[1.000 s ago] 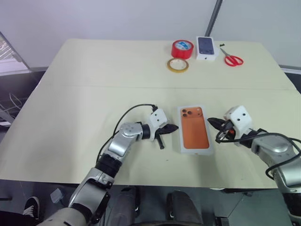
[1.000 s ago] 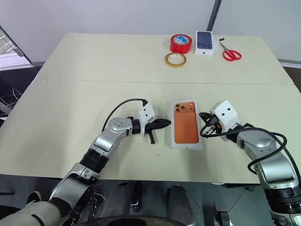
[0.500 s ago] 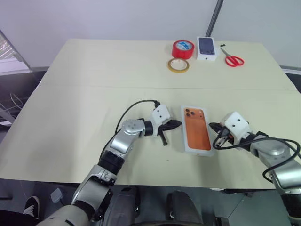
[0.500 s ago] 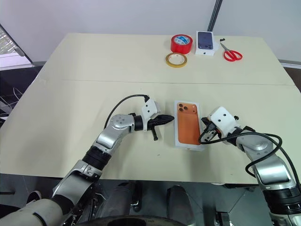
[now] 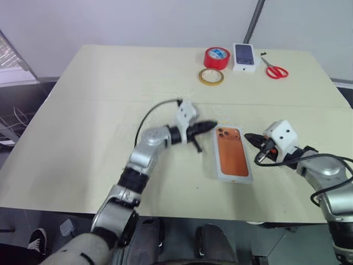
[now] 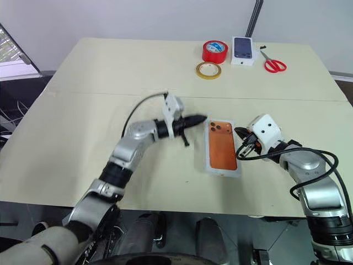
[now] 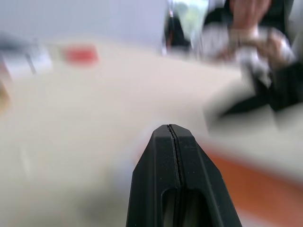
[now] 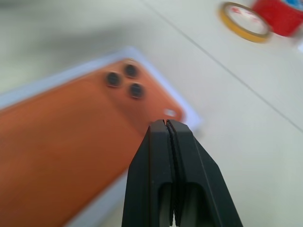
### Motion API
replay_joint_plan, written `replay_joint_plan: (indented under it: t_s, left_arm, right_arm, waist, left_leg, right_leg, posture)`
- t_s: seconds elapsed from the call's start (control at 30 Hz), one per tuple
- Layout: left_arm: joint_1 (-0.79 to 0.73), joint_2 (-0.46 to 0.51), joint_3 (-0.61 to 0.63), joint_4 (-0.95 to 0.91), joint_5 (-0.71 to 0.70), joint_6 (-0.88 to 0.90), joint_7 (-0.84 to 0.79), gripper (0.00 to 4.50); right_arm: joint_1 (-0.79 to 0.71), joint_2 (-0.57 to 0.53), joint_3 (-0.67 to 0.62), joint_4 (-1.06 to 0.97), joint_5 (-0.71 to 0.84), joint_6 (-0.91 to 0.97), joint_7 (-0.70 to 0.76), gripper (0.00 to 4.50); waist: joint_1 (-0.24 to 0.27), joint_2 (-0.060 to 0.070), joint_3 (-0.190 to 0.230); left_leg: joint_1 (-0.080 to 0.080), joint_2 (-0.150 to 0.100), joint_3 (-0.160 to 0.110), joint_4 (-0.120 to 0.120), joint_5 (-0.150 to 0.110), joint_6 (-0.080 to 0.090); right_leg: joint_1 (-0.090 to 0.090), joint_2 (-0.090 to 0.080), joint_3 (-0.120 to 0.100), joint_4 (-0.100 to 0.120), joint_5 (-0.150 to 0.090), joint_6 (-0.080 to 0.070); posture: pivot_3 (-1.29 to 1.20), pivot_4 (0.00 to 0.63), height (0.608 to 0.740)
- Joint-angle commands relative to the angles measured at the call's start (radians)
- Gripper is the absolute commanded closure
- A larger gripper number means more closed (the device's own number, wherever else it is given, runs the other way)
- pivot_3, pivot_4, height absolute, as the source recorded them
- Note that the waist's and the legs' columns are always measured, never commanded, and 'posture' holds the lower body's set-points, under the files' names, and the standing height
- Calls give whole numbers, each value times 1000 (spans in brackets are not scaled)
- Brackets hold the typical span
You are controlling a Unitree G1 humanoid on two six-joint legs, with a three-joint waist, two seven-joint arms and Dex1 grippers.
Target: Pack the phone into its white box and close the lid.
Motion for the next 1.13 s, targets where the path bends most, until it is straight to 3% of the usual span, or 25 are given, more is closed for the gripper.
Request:
replay_joint_plan:
  t_s: [0.03,0.23,0.4,0.5,0.63,0.7,0.73,0.8,0.97,1.13]
  left_arm:
    - [-42,-38,-63,111,69,-53,24,4500]
    - [-47,-19,-249,374,270,-59,-1,4500]
    - [-30,-13,-155,325,169,36,-57,4500]
    - [-13,17,-105,235,130,12,-79,3688]
    - [22,89,-16,64,59,52,-79,1712]
    - [79,188,20,-58,33,100,-114,682]
    - [107,232,35,-105,27,98,-125,607]
    - [136,270,42,-155,19,97,-127,607]
    - [338,473,101,-226,8,52,-207,607]
    - [495,556,130,-344,-18,82,-202,607]
  right_arm:
    - [27,-3,27,-49,-17,-29,24,4451]
    - [117,-58,111,-85,-87,-44,85,4451]
    - [125,-32,55,-123,46,63,124,4451]
    - [85,-10,25,-128,104,85,129,3652]
    - [24,16,-29,-133,198,132,129,1715]
    - [-15,17,-40,-122,210,121,131,696]
    - [-29,17,-45,-117,229,132,140,105]
    - [-38,13,-53,-111,253,149,151,46]
    - [-52,-31,-56,-36,241,118,223,46]
    - [-21,-76,-63,29,190,43,277,46]
  waist:
    - [4,1,0]
    - [6,-1,-1]
    - [6,-3,-2]
    - [1,-2,-2]
    - [-17,-1,-1]
    - [-19,-1,-1]
    - [-21,0,-1]
    - [-20,0,-1]
    - [-19,0,-1]
    - [-12,0,-1]
  left_leg:
    - [1,0,0,0,0,0]
    - [2,0,0,0,0,0]
    - [13,1,-1,-2,-1,1]
    - [15,2,-1,-3,-2,1]
    - [14,3,-1,-4,-2,1]
    - [13,3,-1,-5,-2,1]
    - [13,2,-1,-5,-2,1]
    - [13,2,-1,-6,-2,1]
    - [13,1,0,-7,-1,-1]
    - [13,-1,0,-8,-1,-1]
  right_leg:
    - [1,0,0,0,0,0]
    - [1,1,0,0,0,0]
    - [14,2,0,-4,-1,0]
    - [17,1,0,-6,-1,0]
    - [14,-2,1,-6,0,0]
    - [13,-2,1,-6,0,0]
    - [13,-2,1,-6,0,0]
    - [13,-2,1,-6,0,0]
    - [13,-6,0,-7,0,0]
    - [13,-9,0,-8,0,0]
  posture:
    - [0,150,728]
    - [0,150,728]
    - [0,150,728]
    - [0,150,728]
    - [0,150,728]
    - [0,150,728]
    - [0,150,728]
    - [0,150,728]
    - [0,150,728]
    - [0,150,728]
